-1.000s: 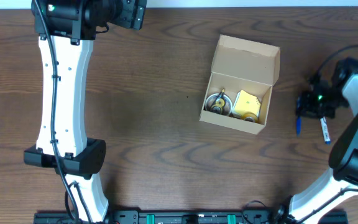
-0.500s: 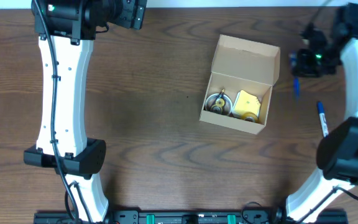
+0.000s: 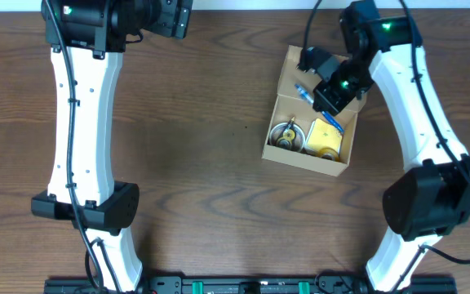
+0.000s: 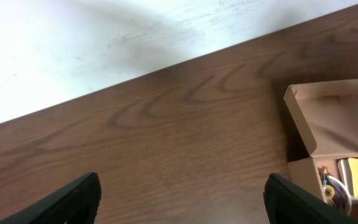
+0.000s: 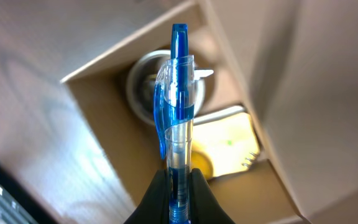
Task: Pack container
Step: 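Carry blue pen into the box and release it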
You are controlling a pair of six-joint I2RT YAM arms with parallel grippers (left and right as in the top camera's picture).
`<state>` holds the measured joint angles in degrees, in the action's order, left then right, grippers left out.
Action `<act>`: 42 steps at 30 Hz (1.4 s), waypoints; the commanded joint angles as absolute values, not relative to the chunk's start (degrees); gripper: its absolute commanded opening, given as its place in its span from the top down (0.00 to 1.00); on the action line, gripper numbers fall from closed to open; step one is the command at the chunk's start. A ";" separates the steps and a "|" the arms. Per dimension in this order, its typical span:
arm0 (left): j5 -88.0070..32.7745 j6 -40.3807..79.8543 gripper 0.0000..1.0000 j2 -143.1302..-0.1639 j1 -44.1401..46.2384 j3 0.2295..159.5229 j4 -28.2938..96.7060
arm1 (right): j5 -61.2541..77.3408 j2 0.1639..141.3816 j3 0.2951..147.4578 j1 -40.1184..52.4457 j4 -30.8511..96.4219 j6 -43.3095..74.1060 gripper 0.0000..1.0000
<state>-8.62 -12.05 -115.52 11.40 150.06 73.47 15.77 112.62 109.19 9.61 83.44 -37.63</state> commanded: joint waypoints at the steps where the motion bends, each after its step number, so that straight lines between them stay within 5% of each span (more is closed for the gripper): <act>1: -7.99 -12.01 0.16 -114.72 11.27 150.89 73.49 | 19.05 112.64 109.75 10.07 85.93 -47.27 0.99; 10: -7.29 -12.01 0.18 -114.72 11.27 150.89 73.49 | 24.05 112.64 97.56 9.23 86.65 -61.21 0.96; 23: -7.53 -11.55 0.18 -114.72 11.27 150.89 73.49 | 24.64 112.64 93.14 9.23 82.26 -61.30 0.95; 24: -7.51 -11.55 0.18 -114.72 11.27 150.89 73.52 | 24.49 112.64 93.14 9.23 82.21 -60.45 0.75; 25: -7.53 -11.55 0.18 -114.72 11.27 150.89 73.49 | 24.10 112.64 93.14 9.23 81.87 -59.07 0.46; 26: -7.53 -11.55 0.18 -114.72 11.27 150.89 73.49 | 23.33 112.64 93.14 9.23 81.38 -57.98 0.36; 33: -7.51 -11.57 0.18 -114.72 11.27 150.89 73.54 | 14.17 112.64 93.19 8.08 73.60 -45.41 0.25; 38: -7.51 -11.57 0.17 -114.72 11.27 150.89 73.60 | 3.53 112.62 95.48 -0.54 64.49 -17.08 0.27; 42: -7.51 -11.60 0.17 -114.72 11.27 150.89 73.23 | 9.06 112.49 96.75 -7.77 66.92 -13.76 0.30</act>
<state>-8.16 -11.86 -115.52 11.40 150.06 73.43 7.46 112.62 95.15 -3.90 65.89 -21.08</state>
